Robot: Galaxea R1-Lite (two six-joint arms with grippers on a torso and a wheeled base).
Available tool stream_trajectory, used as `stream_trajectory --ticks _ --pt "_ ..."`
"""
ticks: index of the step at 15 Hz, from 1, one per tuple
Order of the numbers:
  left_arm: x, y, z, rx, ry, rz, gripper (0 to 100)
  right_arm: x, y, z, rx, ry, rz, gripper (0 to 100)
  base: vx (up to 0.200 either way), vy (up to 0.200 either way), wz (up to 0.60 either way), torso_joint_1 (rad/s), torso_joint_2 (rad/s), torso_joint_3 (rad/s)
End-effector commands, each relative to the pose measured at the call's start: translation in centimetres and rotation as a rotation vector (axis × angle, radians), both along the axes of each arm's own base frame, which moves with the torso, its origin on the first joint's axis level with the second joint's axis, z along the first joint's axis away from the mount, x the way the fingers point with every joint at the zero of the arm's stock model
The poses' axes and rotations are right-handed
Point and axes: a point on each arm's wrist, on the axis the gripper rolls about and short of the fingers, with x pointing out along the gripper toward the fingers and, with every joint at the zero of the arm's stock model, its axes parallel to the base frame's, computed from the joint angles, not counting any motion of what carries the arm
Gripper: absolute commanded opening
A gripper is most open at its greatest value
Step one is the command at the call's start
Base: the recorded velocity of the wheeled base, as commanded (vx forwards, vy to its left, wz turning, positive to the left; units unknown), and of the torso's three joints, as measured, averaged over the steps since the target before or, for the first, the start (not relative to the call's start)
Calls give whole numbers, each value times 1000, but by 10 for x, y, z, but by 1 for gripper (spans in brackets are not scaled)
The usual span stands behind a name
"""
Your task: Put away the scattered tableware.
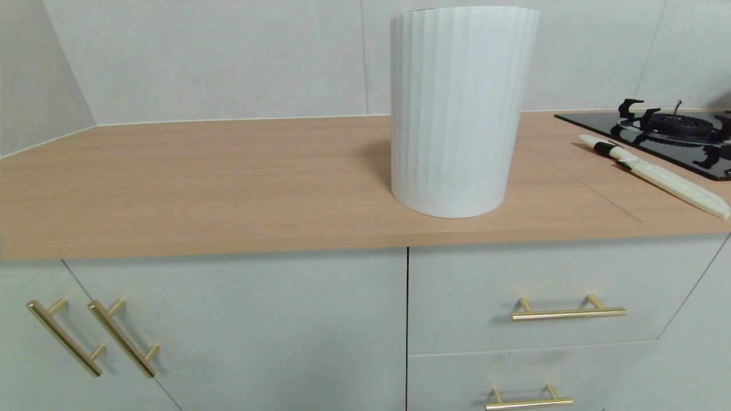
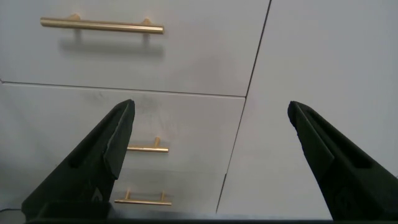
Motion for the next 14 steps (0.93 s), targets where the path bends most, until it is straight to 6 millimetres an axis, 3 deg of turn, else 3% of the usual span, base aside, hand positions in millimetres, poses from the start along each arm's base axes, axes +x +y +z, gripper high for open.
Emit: stream_trajectory --ticks 1,9,14 --pt "0 0 0 0 0 0 100 0 0 0 -1 0 1 100 0 0 0 0 0 0" --pt "0 0 0 0 0 0 100 0 0 0 -1 2 1 100 0 -200 0 1 4 4" --pt "0 0 0 -1 0 0 100 0 0 0 -1 0 1 100 0 0 0 0 0 0"
